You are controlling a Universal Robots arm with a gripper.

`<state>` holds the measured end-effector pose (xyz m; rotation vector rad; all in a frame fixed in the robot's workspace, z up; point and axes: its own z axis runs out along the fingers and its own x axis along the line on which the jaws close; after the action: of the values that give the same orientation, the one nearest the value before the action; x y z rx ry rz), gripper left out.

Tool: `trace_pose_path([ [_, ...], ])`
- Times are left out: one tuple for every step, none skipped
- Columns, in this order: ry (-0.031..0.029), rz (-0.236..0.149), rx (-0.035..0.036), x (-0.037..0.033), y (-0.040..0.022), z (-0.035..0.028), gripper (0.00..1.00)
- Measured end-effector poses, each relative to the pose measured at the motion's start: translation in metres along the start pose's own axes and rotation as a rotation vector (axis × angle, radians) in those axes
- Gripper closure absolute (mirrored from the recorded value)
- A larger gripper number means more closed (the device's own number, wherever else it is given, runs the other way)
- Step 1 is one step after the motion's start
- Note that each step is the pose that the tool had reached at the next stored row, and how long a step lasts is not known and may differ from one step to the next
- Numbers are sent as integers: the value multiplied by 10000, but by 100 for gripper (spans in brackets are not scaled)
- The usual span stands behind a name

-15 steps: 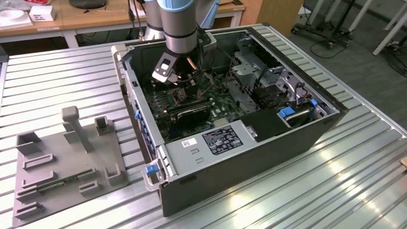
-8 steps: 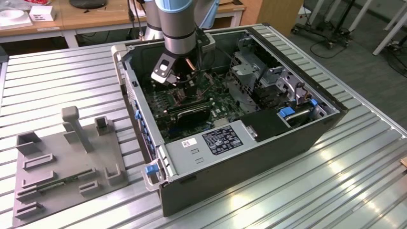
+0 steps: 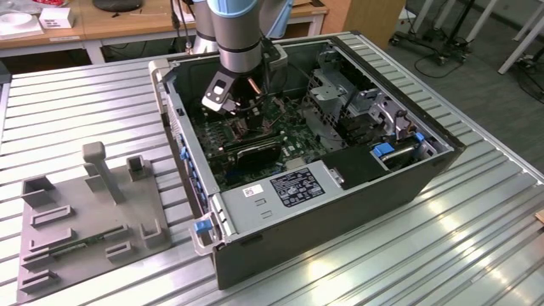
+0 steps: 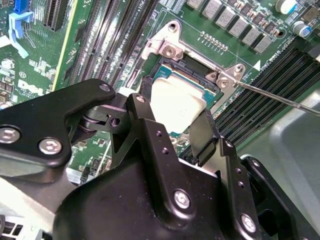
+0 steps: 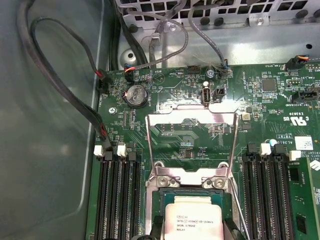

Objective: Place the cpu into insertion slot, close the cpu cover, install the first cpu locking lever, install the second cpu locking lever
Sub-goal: 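Place the cpu into insertion slot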

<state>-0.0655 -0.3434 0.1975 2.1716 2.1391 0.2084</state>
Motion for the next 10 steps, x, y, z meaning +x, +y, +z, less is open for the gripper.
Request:
trace_pose_path([
  [1,0,0,0,0,1,46],
  [3,0,0,1,0,3,46],
  [4,1,-1,1,-1,6,46],
  [6,1,-2,2,-2,10,46],
  [6,1,-1,1,-3,15,46],
  [4,1,0,1,-3,17,46],
  [3,0,0,1,-3,16,46],
  [2,1,1,1,-3,16,46],
  [3,1,0,1,-3,17,46],
  [4,0,0,1,-3,18,46],
])
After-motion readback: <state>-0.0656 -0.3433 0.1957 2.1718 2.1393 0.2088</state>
